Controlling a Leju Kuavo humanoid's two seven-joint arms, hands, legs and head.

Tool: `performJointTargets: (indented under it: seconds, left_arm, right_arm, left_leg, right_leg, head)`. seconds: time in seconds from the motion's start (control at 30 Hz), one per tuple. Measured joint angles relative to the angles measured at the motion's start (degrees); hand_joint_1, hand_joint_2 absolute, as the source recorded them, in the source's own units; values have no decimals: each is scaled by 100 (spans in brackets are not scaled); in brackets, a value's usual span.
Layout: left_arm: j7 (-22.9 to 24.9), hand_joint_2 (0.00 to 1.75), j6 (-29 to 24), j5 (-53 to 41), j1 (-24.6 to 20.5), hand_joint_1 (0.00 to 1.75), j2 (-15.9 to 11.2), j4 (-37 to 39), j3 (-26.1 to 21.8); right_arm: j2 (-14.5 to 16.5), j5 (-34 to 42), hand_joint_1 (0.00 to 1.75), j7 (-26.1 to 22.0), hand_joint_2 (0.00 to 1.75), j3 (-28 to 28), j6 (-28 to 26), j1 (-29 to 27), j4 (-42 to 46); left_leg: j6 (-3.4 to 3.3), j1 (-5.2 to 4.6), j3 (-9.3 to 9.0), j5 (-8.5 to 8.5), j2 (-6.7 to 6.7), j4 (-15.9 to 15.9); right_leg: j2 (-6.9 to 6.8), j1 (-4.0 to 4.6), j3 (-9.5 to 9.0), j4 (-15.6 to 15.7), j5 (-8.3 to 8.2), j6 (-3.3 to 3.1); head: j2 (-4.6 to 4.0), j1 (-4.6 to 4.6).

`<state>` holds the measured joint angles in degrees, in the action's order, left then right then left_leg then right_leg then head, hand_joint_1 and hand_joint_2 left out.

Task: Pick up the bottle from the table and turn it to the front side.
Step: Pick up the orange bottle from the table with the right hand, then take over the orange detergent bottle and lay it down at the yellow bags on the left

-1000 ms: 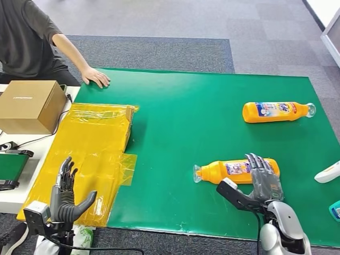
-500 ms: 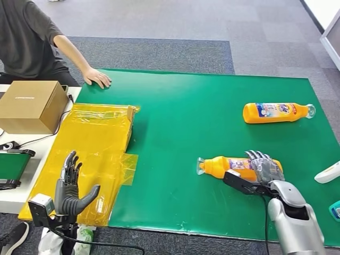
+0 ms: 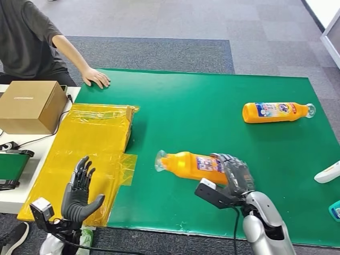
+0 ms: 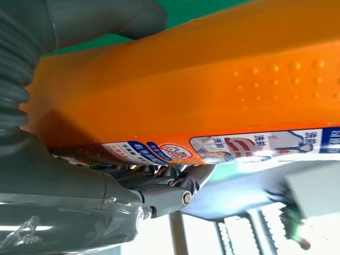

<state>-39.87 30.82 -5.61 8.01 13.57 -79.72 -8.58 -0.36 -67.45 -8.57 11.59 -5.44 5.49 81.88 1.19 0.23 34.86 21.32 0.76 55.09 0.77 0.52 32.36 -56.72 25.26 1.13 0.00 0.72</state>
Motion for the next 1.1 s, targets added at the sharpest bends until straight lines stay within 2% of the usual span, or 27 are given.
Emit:
performJointTargets:
  seconds: [0.23,0.43,0.77,0.93,0.97,1.0,1.07,1.1]
  left_arm:
    - [0,175,713,320,-94,0,-196,299,464]
    - [4,175,646,447,-238,0,-445,421,1018]
    - [3,175,587,513,-276,0,-755,474,1406]
    - [0,175,519,385,-216,17,-903,377,1617]
    - [0,175,490,360,-200,41,-938,337,1663]
    - [0,175,462,341,-185,82,-972,296,1713]
    - [0,175,388,311,-152,158,-1037,207,1820]
    - [0,175,314,285,-132,175,-1066,156,1873]
  right_arm:
    - [554,331,175,-308,175,967,-310,140,-59]
    - [988,522,175,-430,175,1690,-505,348,-752]
    - [1276,798,175,-627,175,2264,-931,614,-2051]
    - [1320,837,175,-659,175,2437,-914,712,-2463]
    - [1325,841,175,-661,175,2472,-913,734,-2528]
    - [1328,844,151,-661,175,2505,-914,755,-2586]
    - [1334,857,85,-662,175,2560,-919,785,-2681]
    - [1336,872,41,-658,175,2582,-925,796,-2712]
  left_leg:
    - [4,3,5,1,0,-1]
    - [6,3,6,0,0,-1]
    - [6,2,10,1,1,-1]
    - [7,2,11,1,1,-1]
    - [7,2,11,1,1,-1]
    - [7,2,12,1,1,-1]
    - [7,2,12,1,1,-1]
    - [7,2,12,1,1,-1]
  right_leg:
    - [0,2,2,-1,2,-3]
    - [-1,2,3,-1,2,-3]
    - [-1,1,8,-1,2,-3]
    - [-1,1,10,-1,2,-3]
    - [-1,1,10,-1,2,-3]
    - [-1,1,10,-1,2,-3]
    - [-1,1,10,-1,2,-3]
    - [0,1,10,-1,2,-3]
  head:
    - [0,-1]
    - [-1,1]
    - [-1,0]
    - [-1,0]
    - [-1,1]
    - [-1,0]
    - [-1,0]
    - [0,0]
